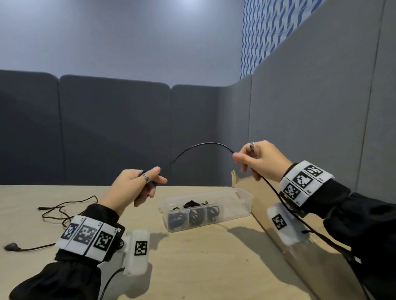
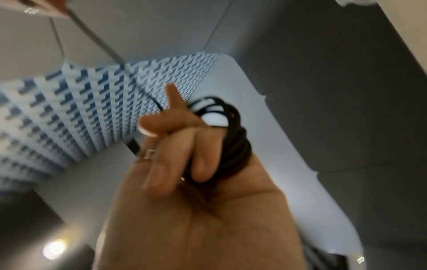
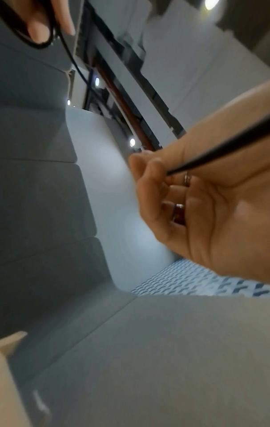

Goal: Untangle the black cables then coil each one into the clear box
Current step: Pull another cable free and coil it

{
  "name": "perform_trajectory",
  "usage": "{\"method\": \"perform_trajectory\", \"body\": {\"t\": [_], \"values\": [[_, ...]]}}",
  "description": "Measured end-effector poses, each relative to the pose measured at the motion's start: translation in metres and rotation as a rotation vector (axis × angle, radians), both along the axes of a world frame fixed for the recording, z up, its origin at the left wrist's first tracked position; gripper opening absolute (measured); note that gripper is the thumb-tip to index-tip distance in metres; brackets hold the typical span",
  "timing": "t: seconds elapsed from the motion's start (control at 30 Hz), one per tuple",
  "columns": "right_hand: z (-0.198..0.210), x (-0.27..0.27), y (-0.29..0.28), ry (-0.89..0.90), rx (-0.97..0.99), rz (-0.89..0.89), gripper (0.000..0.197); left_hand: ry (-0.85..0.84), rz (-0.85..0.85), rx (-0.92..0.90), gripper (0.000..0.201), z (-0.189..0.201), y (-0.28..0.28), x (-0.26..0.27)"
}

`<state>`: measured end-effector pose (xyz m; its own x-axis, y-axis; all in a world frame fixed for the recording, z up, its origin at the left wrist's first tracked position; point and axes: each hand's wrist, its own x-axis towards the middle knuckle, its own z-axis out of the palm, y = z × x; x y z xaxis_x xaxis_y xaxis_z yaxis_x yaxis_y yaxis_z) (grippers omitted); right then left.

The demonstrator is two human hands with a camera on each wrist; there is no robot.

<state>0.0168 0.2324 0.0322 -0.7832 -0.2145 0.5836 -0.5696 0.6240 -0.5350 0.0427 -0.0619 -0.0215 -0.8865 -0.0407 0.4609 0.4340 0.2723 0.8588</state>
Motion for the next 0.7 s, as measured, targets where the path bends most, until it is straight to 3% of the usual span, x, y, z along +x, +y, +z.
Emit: {"method": "perform_trajectory", "body": {"t": [0.1,0.17,0.23,0.33,0.4,0.47,0.5,0.6,0.7], "values": [[-0.009,-0.009,-0.018,-0.082,-0.126,0.022,0.037,-0.135,-0.338,-0.001,0.041,0.001,0.005,0.009],[-0.017,-0.013,-0.029,-0.176,-0.14,0.047,0.039,-0.14,-0.541,0.061,0.051,-0.001,0.008,0.012],[-0.028,-0.013,-0.04,-0.29,-0.084,0.111,0.038,-0.095,-0.679,0.249,0.054,-0.003,0.009,0.01],[-0.048,0.0,-0.056,-0.495,0.119,0.331,0.036,-0.034,-1.085,0.652,0.045,0.002,0.016,0.006],[-0.063,0.013,-0.066,-0.656,0.227,0.509,0.033,0.043,-0.918,0.738,0.049,0.006,0.016,0.003],[-0.074,0.027,-0.073,-0.774,0.257,0.664,0.029,0.139,-0.494,0.698,0.054,0.007,0.017,-0.001],[-0.076,0.033,-0.076,-0.799,0.25,0.715,0.028,0.168,-0.406,0.662,0.049,0.007,0.018,-0.002],[-0.07,0.046,-0.076,-0.778,0.193,0.763,0.024,0.203,-0.239,0.508,0.041,0.004,0.02,-0.002],[-0.052,0.044,-0.061,-0.606,0.137,0.671,0.02,0.221,-0.122,0.414,0.037,0.004,0.014,-0.003]]}}
